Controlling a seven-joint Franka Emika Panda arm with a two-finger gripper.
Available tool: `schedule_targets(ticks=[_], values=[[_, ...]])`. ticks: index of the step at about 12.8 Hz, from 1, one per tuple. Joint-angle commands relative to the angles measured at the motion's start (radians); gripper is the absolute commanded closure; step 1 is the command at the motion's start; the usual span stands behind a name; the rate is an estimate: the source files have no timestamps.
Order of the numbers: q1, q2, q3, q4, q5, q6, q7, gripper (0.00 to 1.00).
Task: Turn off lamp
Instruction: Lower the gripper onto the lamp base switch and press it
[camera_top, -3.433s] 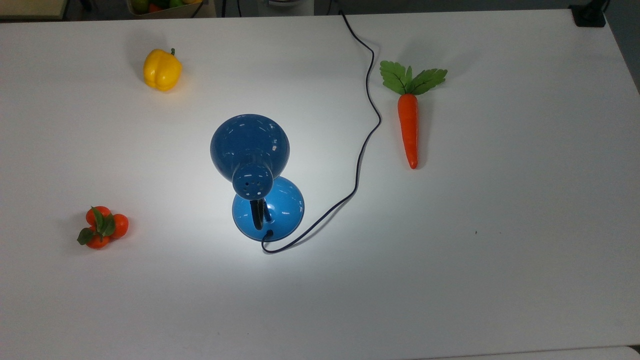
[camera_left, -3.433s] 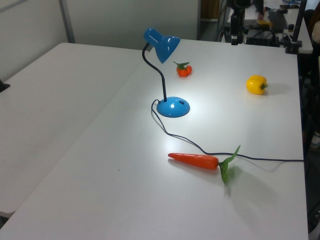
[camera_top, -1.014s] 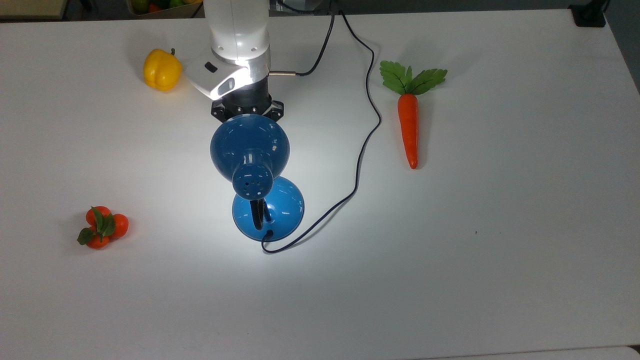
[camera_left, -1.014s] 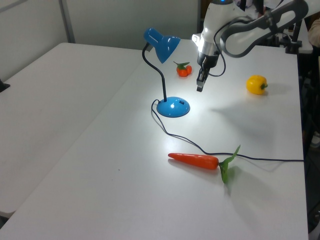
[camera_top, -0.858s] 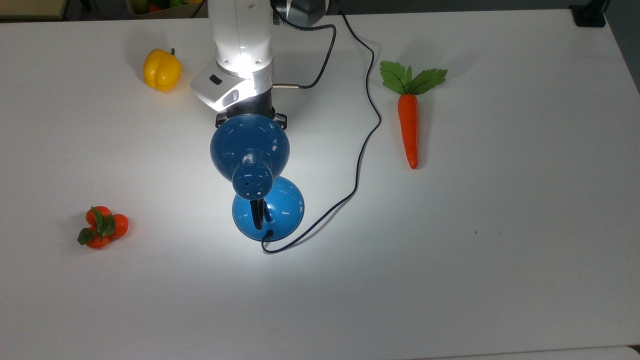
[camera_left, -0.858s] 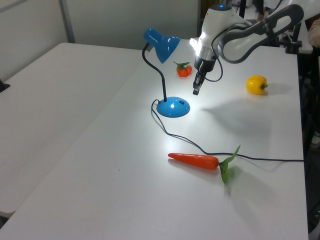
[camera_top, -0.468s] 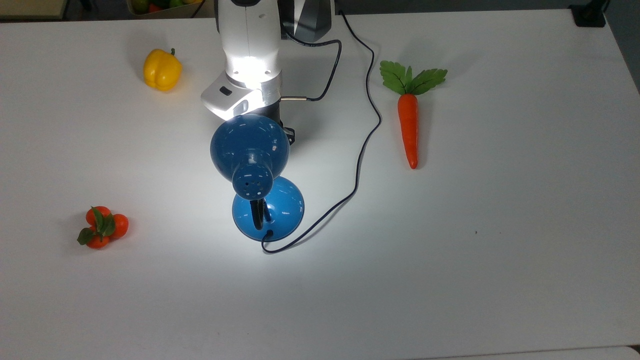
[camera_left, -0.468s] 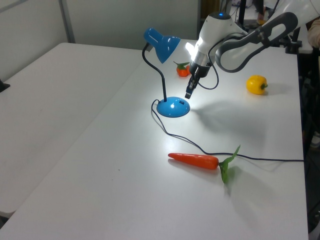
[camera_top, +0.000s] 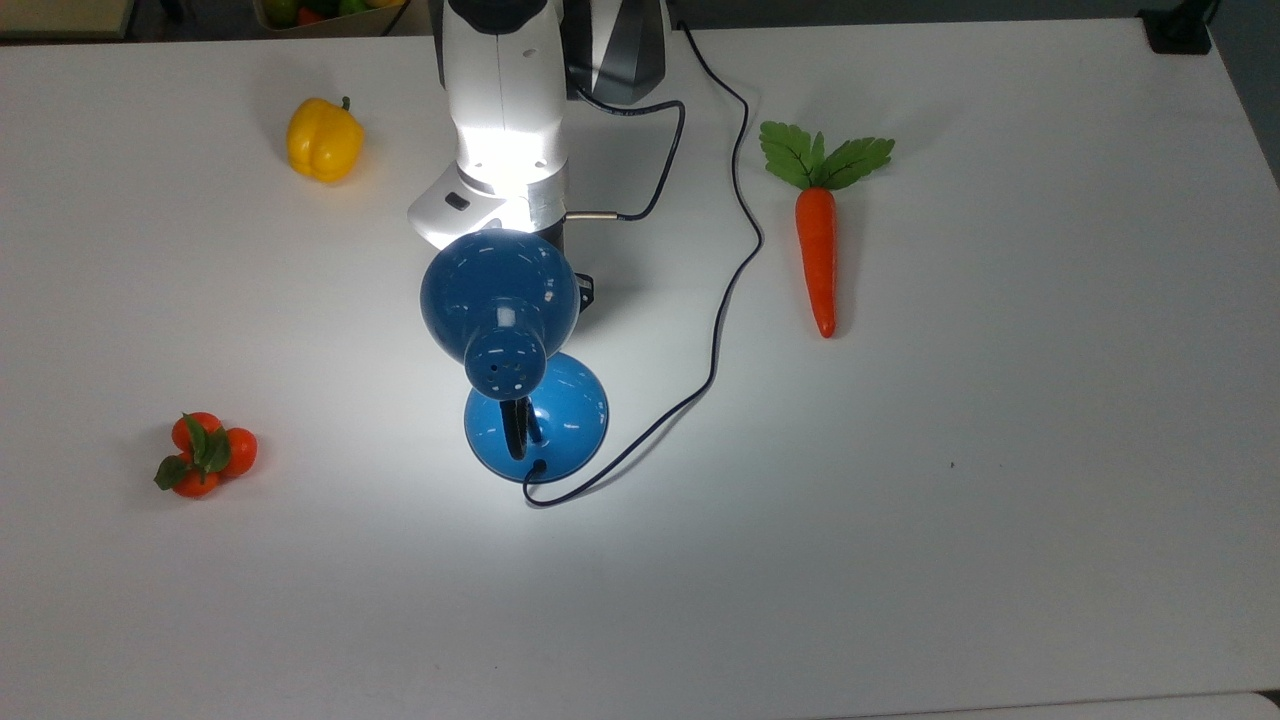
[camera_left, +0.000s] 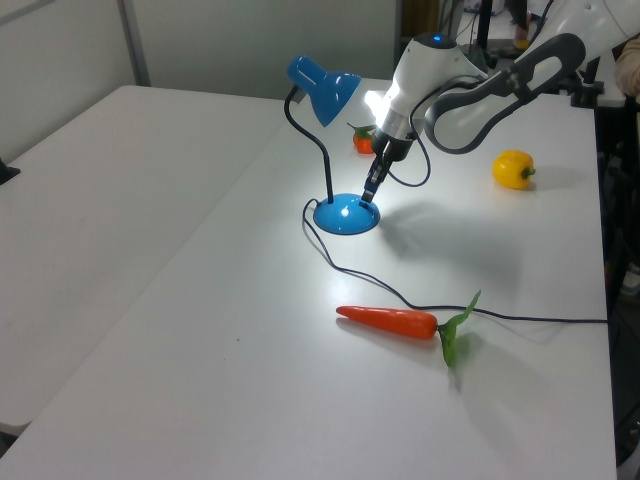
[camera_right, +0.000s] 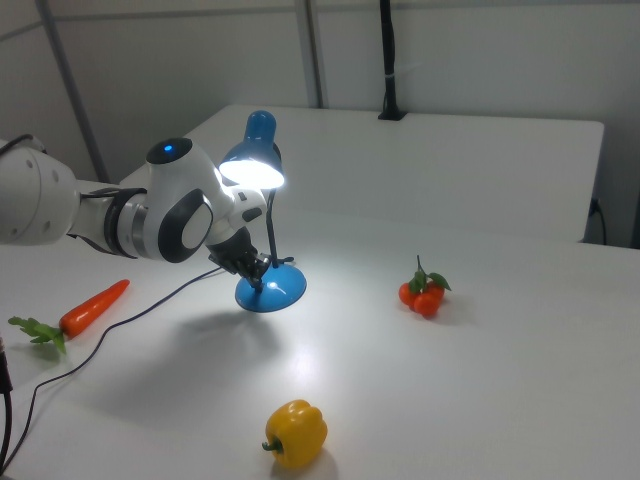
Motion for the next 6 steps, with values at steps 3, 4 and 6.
schedule_targets(ticks=[3,4,6], values=[[0.008,0.019,-0.003,0.011,-0.008,0.037,0.021,1.0],[0.008,0.019,-0.003,0.011,-0.008,0.035,0.021,1.0],[0.008,0.018,-0.003,0.006,-0.01,0.032,0.021,1.0]])
